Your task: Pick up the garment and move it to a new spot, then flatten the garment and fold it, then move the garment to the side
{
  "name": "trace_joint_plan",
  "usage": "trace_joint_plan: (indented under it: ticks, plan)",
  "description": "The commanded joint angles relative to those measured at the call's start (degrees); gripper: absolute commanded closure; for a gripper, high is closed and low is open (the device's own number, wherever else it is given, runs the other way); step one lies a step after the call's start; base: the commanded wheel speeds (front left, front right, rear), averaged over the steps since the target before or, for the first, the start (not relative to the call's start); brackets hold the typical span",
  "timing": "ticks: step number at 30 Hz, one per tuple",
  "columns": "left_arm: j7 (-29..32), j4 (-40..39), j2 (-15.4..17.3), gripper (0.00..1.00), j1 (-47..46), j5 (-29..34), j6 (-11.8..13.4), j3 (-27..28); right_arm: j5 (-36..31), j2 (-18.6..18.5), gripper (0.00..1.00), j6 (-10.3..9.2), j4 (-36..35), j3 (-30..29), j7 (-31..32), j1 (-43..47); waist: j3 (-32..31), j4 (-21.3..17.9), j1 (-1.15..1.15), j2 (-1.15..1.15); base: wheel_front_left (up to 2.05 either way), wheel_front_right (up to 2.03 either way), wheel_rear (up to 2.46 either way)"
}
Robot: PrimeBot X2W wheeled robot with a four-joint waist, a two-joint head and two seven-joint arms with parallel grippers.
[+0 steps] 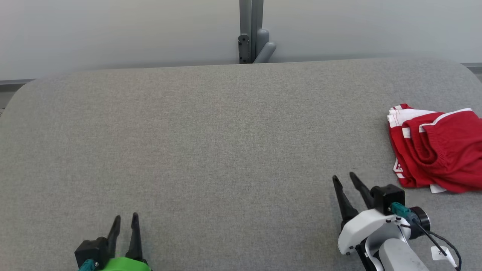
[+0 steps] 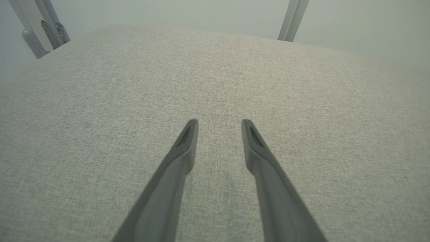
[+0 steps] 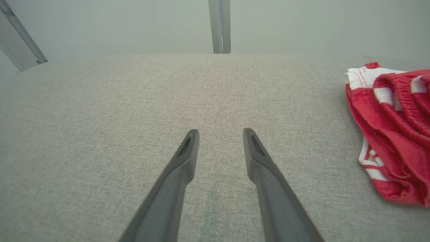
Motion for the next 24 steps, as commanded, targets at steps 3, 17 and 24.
trace_joint_plan:
  ticks: [3, 17, 24]
  plan:
    - [0.09, 1.29, -0.1, 1.0, 0.14, -0.19, -0.01, 0.08, 0.25, 0.16, 1.0, 0.0, 1.08, 0.0, 0.16, 0.98, -0.01, 0.02, 0.0, 0.0, 0.0, 0.0, 0.0]
    - [4.23, -0.85, -0.03, 1.0, -1.09, -15.06, -0.69, 1.53, 16.23, 0.08, 1.0, 0.0, -2.34, -2.43, 4.24, 1.87, -0.35, -0.16, 0.0, 0.0, 0.0, 0.0, 0.0]
    - [5.91, -1.98, 0.01, 1.0, -1.52, -21.66, -1.0, 2.01, 23.32, 0.03, 1.0, 0.0, -4.0, -3.35, 5.91, 2.37, -0.51, -0.24, 0.0, 0.0, 0.0, 0.0, 0.0]
